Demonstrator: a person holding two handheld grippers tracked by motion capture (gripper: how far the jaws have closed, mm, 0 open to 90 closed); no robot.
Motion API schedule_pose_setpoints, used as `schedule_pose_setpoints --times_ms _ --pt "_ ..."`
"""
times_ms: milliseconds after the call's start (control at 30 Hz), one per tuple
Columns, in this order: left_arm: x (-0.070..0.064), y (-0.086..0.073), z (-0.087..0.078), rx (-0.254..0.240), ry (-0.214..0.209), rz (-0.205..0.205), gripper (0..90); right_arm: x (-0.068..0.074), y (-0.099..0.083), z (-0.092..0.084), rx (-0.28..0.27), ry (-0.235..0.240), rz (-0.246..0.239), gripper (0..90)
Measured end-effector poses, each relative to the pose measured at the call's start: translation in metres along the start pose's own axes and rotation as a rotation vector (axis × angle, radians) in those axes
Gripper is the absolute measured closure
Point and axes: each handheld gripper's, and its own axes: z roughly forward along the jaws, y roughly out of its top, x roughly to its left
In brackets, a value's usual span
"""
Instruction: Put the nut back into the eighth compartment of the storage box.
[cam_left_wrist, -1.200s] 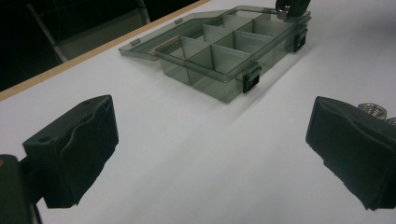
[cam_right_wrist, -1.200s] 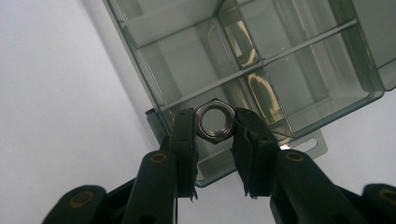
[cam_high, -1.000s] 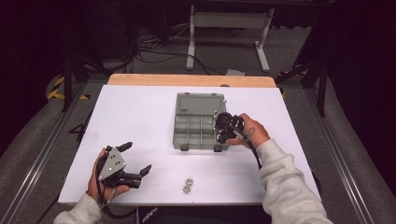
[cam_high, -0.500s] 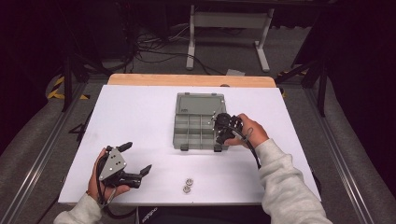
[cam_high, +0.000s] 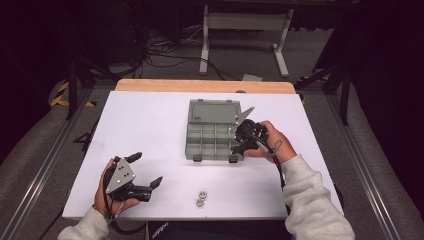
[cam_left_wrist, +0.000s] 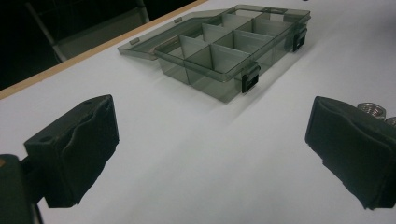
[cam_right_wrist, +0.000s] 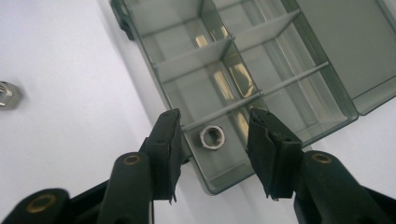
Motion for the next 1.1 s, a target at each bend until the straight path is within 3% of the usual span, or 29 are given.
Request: schedule_pose_setpoints --times_ms 233,500,800,967,1100 --pt "0.0 0.0 0.0 0.006 -0.001 0.002 3.3 0.02 -0.007 -0.014 -0.072 0.004 -0.041 47.8" --pt "-0.001 0.0 0.001 0.009 -0.006 0.001 3.3 0.048 -0.011 -0.022 -0.083 0.009 -0.12 33.2" --pt "-0.001 0.0 0.001 0.009 -0.008 0.005 3.3 0.084 0.003 -0.005 -0.039 0.042 -0.219 16.8" --pt "-0.001 0.0 0.001 0.012 -0.006 0.005 3.3 0.099 0.011 0.01 -0.004 0.075 -0.263 15.8" --pt "-0.001 0.0 0.001 0.012 -0.006 0.006 3.3 0.108 0.016 0.019 0.01 0.094 -0.284 21.7"
